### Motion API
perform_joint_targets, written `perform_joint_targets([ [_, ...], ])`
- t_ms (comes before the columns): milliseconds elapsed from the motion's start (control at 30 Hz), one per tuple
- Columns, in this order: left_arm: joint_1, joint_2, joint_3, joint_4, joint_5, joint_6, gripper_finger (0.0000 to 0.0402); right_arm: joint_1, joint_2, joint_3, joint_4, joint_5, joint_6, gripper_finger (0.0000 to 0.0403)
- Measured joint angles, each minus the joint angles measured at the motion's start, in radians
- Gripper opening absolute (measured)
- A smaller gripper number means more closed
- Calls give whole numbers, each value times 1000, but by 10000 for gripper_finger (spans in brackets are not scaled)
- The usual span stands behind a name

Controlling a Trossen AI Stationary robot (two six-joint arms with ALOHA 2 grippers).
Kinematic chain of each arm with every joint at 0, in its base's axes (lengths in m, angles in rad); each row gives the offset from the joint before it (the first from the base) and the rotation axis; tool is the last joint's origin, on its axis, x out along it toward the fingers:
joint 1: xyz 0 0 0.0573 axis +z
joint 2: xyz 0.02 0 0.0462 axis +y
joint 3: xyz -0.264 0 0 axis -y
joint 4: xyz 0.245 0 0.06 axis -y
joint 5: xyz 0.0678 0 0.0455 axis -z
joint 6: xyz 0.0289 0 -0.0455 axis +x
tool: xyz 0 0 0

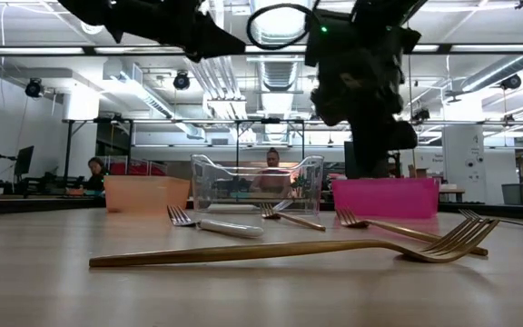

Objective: Sort silverware by color (type)
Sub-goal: Put the gold fork into the red bin

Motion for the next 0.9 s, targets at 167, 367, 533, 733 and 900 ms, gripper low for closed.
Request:
perform_joint_targets([
  [167,2,-69,-17,-96,-60,30,76,37,68,90,-24,14,155,106],
  [367,3,-167,-31,-245,-143,43,76,94,134,176,-134,15,307,133],
  [533,2,-249,-45,-353,-146,25,76,132,183,192,-161,22,379,152],
  [733,2,-343,-84,-367,-146,12,76,156,240,190,-176,142,428,159],
  [900,2,-395,-96,-368,-146,12,76,154,265,190,-170,153,400,149],
])
